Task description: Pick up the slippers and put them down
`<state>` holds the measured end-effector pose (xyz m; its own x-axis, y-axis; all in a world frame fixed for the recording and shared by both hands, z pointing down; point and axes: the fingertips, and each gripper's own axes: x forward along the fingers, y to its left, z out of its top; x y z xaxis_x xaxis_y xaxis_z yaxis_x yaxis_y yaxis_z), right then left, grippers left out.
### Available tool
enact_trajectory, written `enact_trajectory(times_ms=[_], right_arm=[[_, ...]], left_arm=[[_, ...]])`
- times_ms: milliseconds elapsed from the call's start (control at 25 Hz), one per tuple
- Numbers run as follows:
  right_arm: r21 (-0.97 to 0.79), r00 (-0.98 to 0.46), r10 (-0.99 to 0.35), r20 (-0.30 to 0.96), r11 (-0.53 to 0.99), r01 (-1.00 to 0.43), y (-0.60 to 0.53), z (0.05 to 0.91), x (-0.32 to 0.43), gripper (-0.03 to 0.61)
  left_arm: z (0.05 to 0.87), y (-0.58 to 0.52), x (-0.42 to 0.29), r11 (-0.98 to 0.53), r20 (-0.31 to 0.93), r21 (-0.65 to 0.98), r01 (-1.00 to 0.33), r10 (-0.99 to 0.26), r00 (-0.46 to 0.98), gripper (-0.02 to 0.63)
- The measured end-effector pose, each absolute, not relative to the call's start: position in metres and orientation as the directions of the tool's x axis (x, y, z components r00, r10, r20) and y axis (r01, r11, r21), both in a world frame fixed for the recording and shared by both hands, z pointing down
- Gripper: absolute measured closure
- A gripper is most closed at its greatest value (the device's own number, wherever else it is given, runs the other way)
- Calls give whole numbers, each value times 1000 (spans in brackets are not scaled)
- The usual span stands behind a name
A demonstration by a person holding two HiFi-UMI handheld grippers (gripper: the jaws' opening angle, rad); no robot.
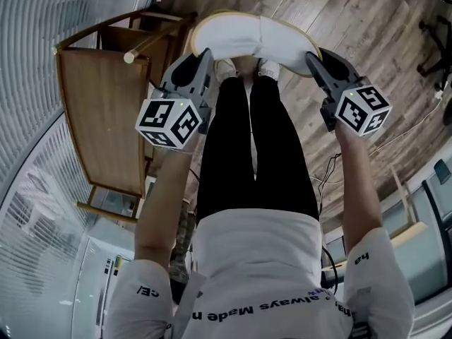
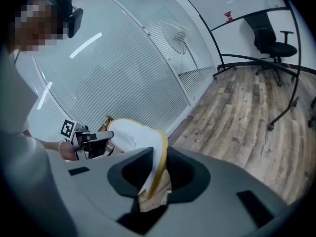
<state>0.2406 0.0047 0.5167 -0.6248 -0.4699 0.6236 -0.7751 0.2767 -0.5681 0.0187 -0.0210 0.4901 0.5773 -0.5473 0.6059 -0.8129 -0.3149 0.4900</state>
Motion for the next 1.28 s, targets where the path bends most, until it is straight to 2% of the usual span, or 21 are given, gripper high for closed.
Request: enact_trajectory(times_ms=[760,1280], right_arm=[[-510,-605,-441,663,325,-796,-16,729,229,494],[-504,-626,-369,688,379,-777,-26,900,203,494]], left_arm=[[703,-38,11,-351,602,474,-808,-540,588,557],[882,-38,-15,-291,659,493,-820,-491,570,557]])
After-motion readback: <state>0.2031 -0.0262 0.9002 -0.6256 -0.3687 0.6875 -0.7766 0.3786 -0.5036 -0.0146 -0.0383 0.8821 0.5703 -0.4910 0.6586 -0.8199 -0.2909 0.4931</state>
